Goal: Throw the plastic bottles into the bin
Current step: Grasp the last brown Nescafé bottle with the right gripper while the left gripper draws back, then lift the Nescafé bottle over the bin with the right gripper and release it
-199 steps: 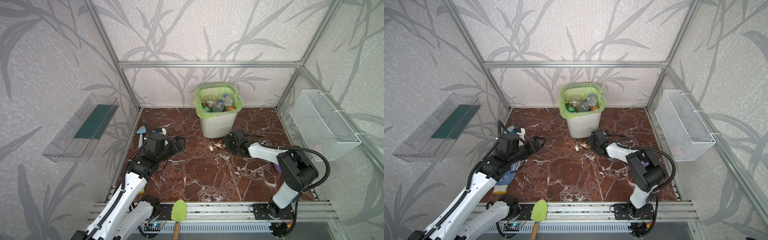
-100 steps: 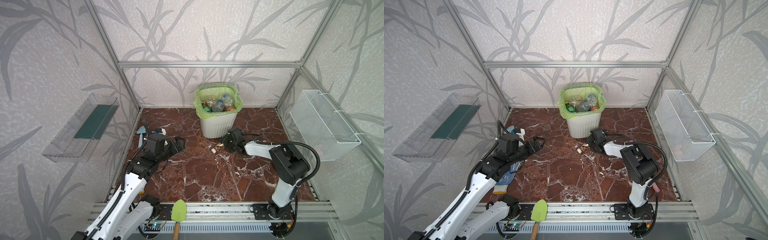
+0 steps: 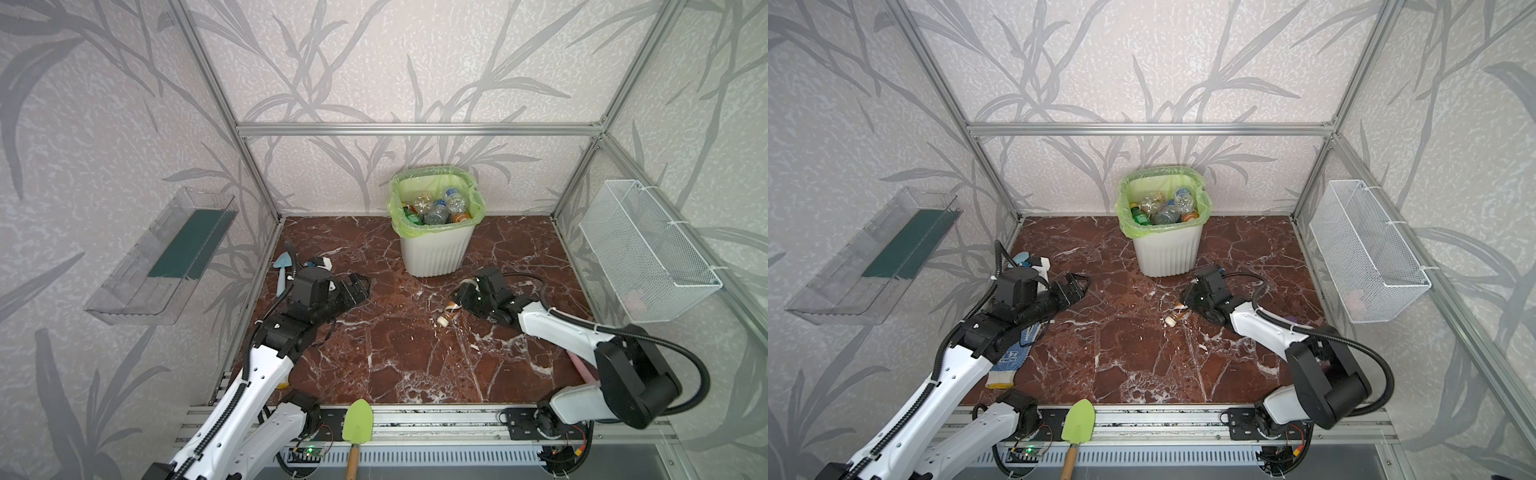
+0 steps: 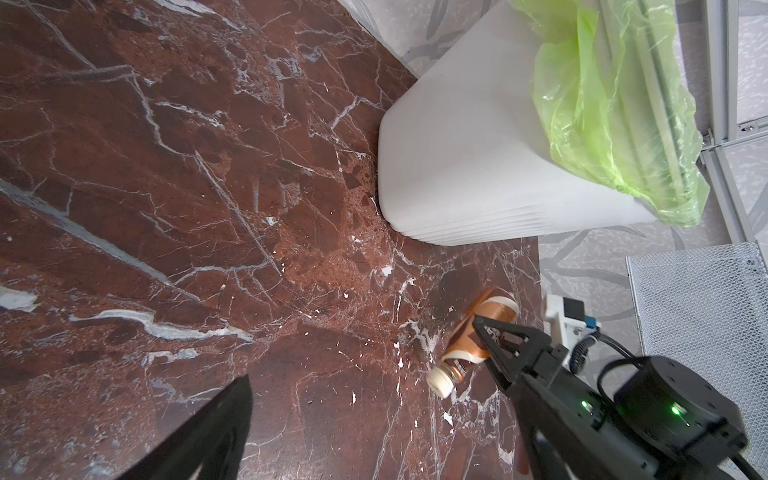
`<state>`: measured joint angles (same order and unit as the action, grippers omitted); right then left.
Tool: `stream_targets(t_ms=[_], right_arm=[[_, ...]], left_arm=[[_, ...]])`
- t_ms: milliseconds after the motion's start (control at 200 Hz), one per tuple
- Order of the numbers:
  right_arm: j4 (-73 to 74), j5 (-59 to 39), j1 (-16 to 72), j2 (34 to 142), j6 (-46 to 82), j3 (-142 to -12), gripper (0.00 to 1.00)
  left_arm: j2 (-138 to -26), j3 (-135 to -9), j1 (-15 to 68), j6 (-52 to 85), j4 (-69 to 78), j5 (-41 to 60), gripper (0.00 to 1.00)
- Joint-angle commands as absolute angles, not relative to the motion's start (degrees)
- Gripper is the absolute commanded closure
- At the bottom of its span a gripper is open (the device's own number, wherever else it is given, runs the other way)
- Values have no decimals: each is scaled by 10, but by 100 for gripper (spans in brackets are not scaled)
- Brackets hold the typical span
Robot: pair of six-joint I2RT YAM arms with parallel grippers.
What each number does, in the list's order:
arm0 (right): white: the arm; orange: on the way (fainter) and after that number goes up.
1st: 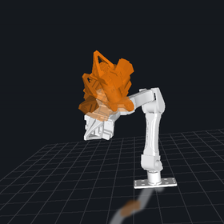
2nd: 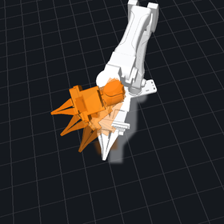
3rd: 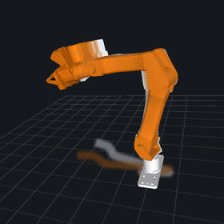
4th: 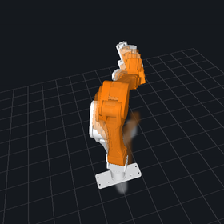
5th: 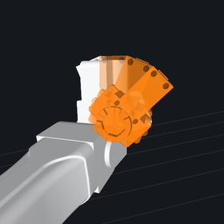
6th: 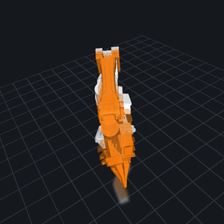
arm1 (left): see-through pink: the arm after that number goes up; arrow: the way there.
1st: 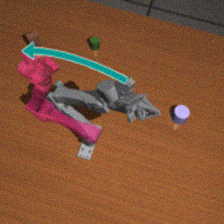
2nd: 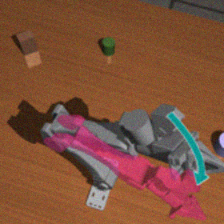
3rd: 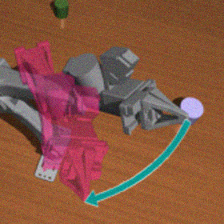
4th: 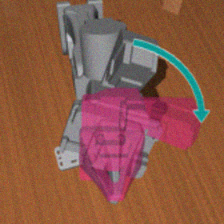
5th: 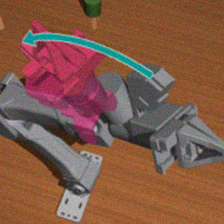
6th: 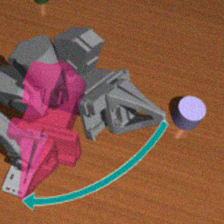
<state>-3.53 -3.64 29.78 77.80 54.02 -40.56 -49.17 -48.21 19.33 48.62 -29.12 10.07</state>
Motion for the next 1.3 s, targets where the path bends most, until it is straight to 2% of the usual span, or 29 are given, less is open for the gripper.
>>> stream_targets(t_ms=[0,315,480,600,695,800,865,1025,1300], right_arm=[[-96,-18,306,704,487,-383,48],[-163,19,311,520,370,-408,47],[-138,41,312,491,296,-464,48],[-112,33,312,580,245,-621,46],[-146,30,309,722,213,-843,38],[-248,18,290,877,220,-1093,24],[-299,31,292,923,217,-1185,16],[-249,81,304,850,220,-1114,10],[-253,117,306,692,239,-868,13]], left_arm=[[-498,-479,191,489,-291,90,3],[-517,-476,191,489,-283,93,3],[-520,-478,191,491,-280,94,3],[-521,-484,191,492,-281,94,3],[-520,-491,191,494,-280,94,3],[-515,-500,191,495,-284,95,3],[-507,-506,190,491,-291,92,3],[-492,-509,189,481,-306,83,3],[-493,-496,187,478,-298,77,3]])
